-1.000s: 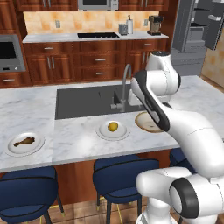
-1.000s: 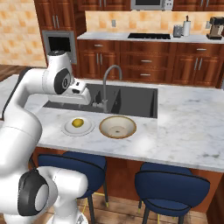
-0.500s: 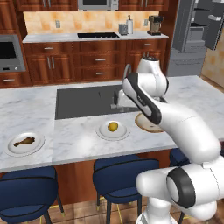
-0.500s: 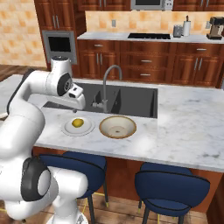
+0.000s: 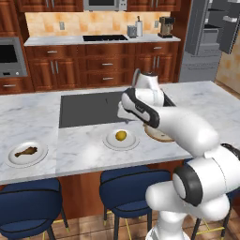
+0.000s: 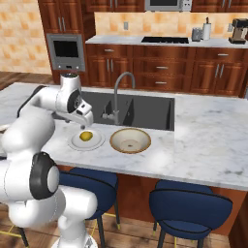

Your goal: Pick the chicken drumstick and lemon from their plates and place them in the bowl. Then put the bowl in the fridge.

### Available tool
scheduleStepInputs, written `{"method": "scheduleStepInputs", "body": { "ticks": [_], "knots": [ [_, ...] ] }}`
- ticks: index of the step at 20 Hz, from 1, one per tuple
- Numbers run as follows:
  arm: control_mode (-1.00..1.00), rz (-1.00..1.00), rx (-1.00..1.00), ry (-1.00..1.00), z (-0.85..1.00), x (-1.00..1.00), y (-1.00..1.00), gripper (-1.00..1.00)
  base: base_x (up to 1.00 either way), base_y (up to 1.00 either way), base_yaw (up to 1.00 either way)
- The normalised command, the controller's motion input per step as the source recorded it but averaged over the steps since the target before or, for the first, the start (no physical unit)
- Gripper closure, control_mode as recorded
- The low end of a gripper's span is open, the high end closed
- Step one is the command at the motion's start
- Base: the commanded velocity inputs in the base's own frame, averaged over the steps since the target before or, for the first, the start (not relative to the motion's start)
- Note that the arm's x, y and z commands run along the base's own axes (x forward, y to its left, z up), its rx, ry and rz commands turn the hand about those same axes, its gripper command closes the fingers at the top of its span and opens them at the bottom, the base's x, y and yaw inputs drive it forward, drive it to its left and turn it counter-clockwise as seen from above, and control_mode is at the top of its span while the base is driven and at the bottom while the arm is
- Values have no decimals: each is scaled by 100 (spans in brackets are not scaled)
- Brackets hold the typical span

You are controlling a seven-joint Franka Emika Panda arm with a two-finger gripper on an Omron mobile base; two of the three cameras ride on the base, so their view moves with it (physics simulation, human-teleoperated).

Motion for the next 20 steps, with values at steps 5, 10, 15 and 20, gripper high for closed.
{"method": "scheduleStepInputs", "body": {
  "ticks": [5, 10, 15, 20],
  "knots": [
    [-100, -12, 0, 13, -42, 43, 11, -100, 0, 0, 0],
    [-100, -6, -1, 11, -43, 52, 14, -100, 0, 0, 0],
    [-100, -4, -3, 6, -42, 47, 7, -100, 0, 0, 0],
    [-100, -6, -6, -1, -42, 32, 3, -100, 0, 0, 0]
  ]
}}
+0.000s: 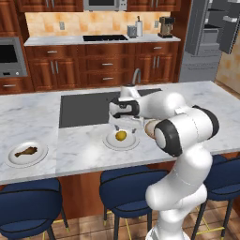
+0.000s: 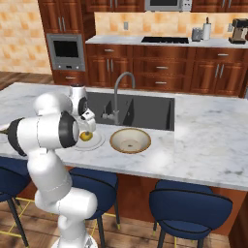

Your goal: Pick the chicken drumstick and lemon from their plates and place them in the bowl. Then put the bowl in the fridge.

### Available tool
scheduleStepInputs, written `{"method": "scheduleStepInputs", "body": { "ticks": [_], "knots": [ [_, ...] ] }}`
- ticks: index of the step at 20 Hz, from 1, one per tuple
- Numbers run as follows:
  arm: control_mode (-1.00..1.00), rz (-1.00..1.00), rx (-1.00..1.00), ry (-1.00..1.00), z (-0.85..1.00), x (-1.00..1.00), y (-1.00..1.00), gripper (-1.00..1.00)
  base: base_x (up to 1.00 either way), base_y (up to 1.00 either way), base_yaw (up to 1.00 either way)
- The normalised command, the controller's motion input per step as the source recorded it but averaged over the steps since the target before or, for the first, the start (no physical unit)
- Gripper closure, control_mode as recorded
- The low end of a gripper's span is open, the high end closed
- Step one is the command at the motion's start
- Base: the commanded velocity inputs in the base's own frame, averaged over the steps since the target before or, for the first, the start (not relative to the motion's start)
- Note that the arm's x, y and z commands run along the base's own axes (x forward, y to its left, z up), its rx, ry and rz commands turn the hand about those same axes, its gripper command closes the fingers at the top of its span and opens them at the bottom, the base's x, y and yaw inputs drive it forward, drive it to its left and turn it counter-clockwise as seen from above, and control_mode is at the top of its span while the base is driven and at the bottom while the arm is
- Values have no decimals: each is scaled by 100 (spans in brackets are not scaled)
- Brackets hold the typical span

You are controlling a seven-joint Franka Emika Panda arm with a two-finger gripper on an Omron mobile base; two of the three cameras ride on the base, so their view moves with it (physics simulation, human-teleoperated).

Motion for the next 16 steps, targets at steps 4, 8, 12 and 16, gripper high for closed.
{"method": "scheduleStepInputs", "body": {
  "ticks": [4, 8, 12, 16],
  "knots": [
    [-100, -7, -1, 0, -39, 30, 6, -100, 0, 0, 0],
    [-100, -8, 0, 0, -35, 26, 3, -100, 0, 0, 0],
    [-100, -6, 0, 0, -34, 29, 3, -100, 0, 0, 0],
    [-100, -5, 0, 4, -28, 31, 4, -100, 0, 0, 0]
  ]
}}
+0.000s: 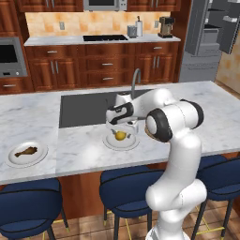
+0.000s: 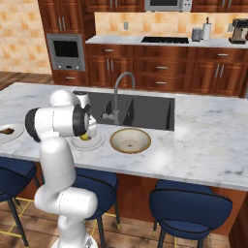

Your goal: Pick the chicken drumstick and lemon from their plates and place them in the bowl. Then put the bowl in the fridge.

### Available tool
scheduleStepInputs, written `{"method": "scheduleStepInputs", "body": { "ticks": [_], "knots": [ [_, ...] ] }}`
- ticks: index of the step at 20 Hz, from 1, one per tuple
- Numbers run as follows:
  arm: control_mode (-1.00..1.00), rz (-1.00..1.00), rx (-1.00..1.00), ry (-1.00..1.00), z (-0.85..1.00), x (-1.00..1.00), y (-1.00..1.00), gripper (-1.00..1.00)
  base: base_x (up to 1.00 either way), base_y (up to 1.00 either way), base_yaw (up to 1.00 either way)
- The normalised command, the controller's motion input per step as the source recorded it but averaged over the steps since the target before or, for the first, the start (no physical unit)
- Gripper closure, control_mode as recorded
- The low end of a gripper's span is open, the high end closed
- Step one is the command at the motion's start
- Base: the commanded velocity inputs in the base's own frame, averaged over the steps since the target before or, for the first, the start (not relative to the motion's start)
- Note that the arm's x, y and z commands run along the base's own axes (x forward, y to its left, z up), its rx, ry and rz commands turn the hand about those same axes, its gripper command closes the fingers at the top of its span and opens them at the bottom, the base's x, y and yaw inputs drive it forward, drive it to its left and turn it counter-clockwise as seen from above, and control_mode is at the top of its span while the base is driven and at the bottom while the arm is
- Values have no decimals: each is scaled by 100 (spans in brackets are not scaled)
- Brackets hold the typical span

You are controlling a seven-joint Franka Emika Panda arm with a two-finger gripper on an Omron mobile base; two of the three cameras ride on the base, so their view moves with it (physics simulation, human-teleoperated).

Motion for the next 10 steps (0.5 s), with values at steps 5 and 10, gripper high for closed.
{"method": "scheduleStepInputs", "body": {
  "ticks": [5, 10],
  "knots": [
    [-100, -3, 0, 2, -23, 26, 3, -100, 0, 0, 0],
    [-100, -7, 0, 10, -19, -1, 0, -100, 0, 0, 0]
  ]
}}
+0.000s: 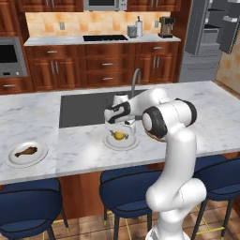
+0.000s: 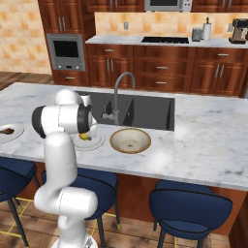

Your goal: Pick the chicken drumstick and lemon from their plates and place them in the bowl. Then put the bowl in the fridge.

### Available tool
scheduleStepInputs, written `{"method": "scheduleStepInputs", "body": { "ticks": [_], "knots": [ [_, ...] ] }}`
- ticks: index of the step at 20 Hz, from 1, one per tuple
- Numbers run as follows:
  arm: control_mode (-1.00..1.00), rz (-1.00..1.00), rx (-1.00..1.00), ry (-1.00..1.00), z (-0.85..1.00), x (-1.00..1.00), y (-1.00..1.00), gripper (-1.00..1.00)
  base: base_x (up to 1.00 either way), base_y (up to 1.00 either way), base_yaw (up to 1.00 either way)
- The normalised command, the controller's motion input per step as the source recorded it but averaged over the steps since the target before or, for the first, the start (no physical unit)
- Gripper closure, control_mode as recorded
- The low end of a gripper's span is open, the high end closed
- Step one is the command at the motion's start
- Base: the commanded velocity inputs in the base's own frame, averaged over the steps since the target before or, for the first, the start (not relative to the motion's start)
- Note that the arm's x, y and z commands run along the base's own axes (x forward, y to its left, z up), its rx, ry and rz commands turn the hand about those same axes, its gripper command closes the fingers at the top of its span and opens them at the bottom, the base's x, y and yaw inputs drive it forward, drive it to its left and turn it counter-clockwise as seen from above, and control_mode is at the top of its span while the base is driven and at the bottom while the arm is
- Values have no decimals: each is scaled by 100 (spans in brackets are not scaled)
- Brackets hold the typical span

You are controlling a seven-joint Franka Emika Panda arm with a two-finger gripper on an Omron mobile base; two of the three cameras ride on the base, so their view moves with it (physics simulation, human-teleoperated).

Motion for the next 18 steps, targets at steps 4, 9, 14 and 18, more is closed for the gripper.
{"method": "scheduleStepInputs", "body": {
  "ticks": [4, 9, 14, 18],
  "knots": [
    [-100, -11, 0, 4, -26, -7, 1, -100, 0, 0, 0],
    [-100, -5, 0, 0, -11, -6, 0, 100, 0, 0, 0],
    [-100, 0, 0, 0, 1, -27, -19, 100, 0, 0, 0],
    [-100, 13, 7, 0, 20, -44, -29, 100, 0, 0, 0]
  ]
}}
